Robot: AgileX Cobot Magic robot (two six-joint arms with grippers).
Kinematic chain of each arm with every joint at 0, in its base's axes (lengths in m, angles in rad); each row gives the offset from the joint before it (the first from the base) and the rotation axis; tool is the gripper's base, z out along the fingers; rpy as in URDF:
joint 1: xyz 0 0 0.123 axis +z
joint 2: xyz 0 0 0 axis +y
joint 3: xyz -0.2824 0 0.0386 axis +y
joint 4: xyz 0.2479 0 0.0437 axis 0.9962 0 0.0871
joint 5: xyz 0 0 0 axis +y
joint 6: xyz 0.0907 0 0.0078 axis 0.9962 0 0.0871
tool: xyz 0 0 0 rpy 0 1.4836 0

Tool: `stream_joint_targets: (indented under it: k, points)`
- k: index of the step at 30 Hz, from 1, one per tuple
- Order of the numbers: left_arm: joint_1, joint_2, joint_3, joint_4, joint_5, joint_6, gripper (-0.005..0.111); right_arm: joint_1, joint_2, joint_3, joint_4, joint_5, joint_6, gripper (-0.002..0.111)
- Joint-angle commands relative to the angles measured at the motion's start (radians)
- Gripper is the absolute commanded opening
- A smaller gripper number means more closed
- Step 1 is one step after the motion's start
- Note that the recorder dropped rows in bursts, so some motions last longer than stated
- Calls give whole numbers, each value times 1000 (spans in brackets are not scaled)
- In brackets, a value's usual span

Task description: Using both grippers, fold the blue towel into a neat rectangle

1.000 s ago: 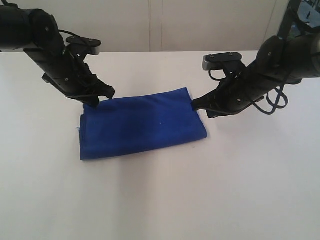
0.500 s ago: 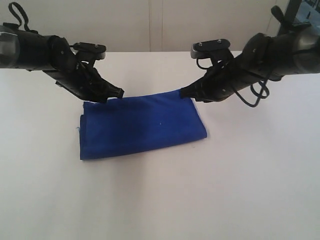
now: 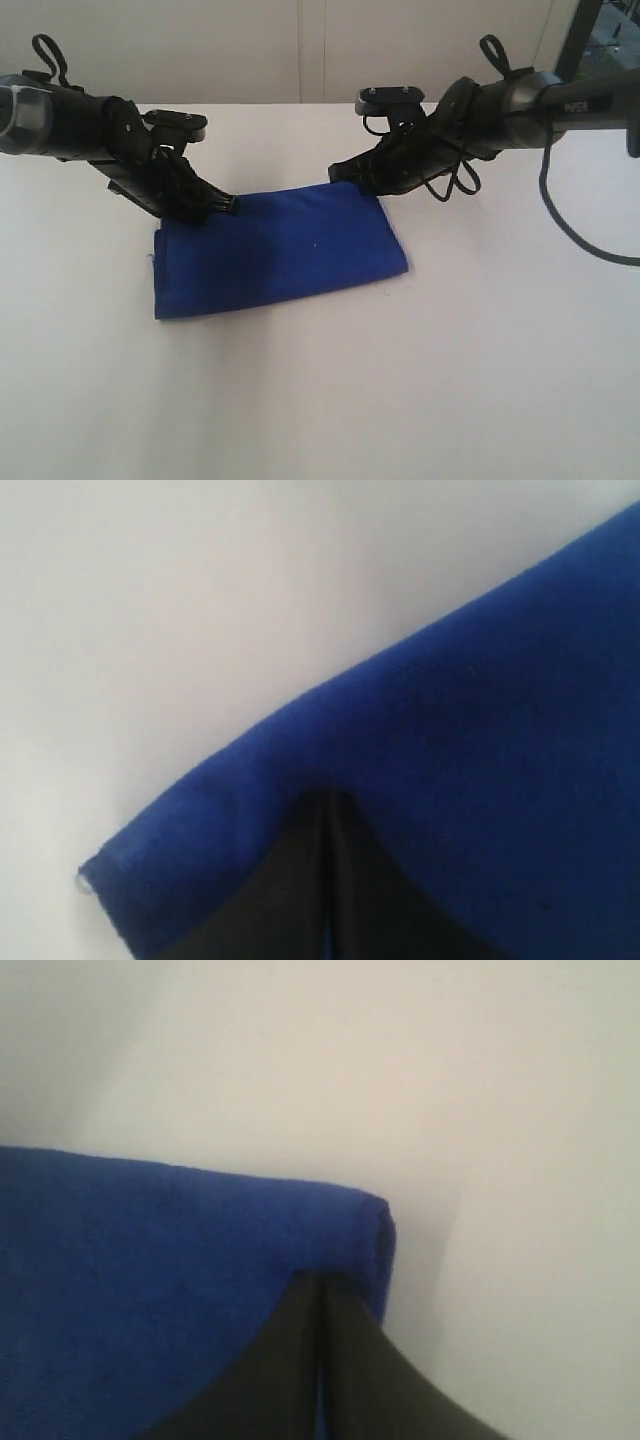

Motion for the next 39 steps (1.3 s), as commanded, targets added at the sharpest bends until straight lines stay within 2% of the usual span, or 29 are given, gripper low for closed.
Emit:
stream_joint_targets:
  k: [1, 11, 18, 23, 31, 39]
  points:
    - [30, 0, -2, -3, 58, -28, 0, -1, 39, -20, 4, -9, -5, 0]
    - [30, -20, -2, -26, 58, -28, 0, -1, 42, -20, 4, -8, -5, 0]
    - [45, -54, -2, -26, -11, -25, 0, -1, 42, -20, 4, -6, -5, 0]
    - [67, 3, -2, -26, 47, -36, 0, -1, 42, -20, 4, 1, -5, 0]
    - [117, 5, -2, -26, 67, -38, 0, -1, 42, -20, 4, 8, -5, 0]
    - [123, -101, -2, -23, 63, -36, 0, -12, -33, -20, 4, -18, -5, 0]
